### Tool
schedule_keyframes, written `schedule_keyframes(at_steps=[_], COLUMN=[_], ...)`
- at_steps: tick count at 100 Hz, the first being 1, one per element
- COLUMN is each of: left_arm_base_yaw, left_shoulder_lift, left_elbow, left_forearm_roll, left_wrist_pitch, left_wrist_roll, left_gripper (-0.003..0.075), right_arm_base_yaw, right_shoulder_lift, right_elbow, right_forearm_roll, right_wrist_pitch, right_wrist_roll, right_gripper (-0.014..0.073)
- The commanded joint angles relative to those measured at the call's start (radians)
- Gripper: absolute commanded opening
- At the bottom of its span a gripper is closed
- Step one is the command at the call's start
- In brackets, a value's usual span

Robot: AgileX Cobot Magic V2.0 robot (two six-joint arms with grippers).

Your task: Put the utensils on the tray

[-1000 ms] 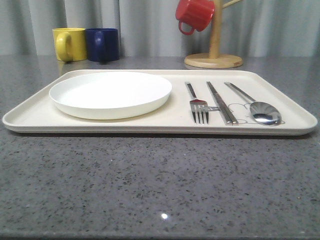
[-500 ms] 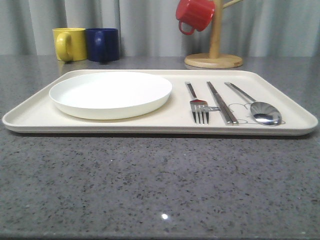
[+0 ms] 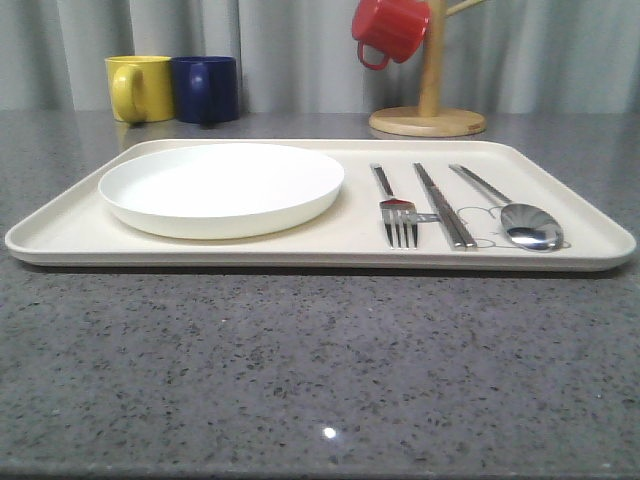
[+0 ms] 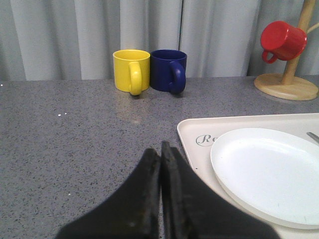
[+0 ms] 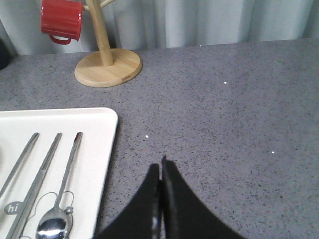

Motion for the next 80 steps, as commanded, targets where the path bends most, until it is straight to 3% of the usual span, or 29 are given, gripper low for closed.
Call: schedule_keyframes(at_steps=[1, 18, 30, 47, 80], left_arm_base_yaw=[0.0, 0.0, 0.0, 0.0, 0.0], left_shoulder_lift=[0.001, 0.001, 0.001, 0.001, 0.001], left_elbow=[-0.029, -0.029, -0.029, -0.029, -0.029], left_forearm_roll=[-0.003, -0.003, -0.003, -0.003, -0.003], left_wrist_pitch=[-0.075, -0.075, -0.075, -0.075, -0.075], left_wrist_roll=[-0.008, -0.008, -0.008, -0.008, -0.008], left_gripper=[-0.0018, -0.0018, -0.0018, -0.0018, -0.0018], right_arm_base_yaw=[-0.004, -0.004, -0.003, -0.003, -0.003], right_shoulder_lift=[-0.001, -0.002, -0.049, -0.205, -0.524], right_elbow=[-0.026, -0.02, 0.039, 0.187, 0.446], right_forearm_roll=[-0.012, -0.014, -0.015, -0.015, -0.015], right_wrist_pitch=[-0.084, -0.108, -0.211, -0.329, -0.331], right_wrist_roll=[-0.01, -0.01, -0.01, -0.01, -0.01], right_gripper=[-0.0068, -0.0068, -0.0068, -0.0068, -0.0068])
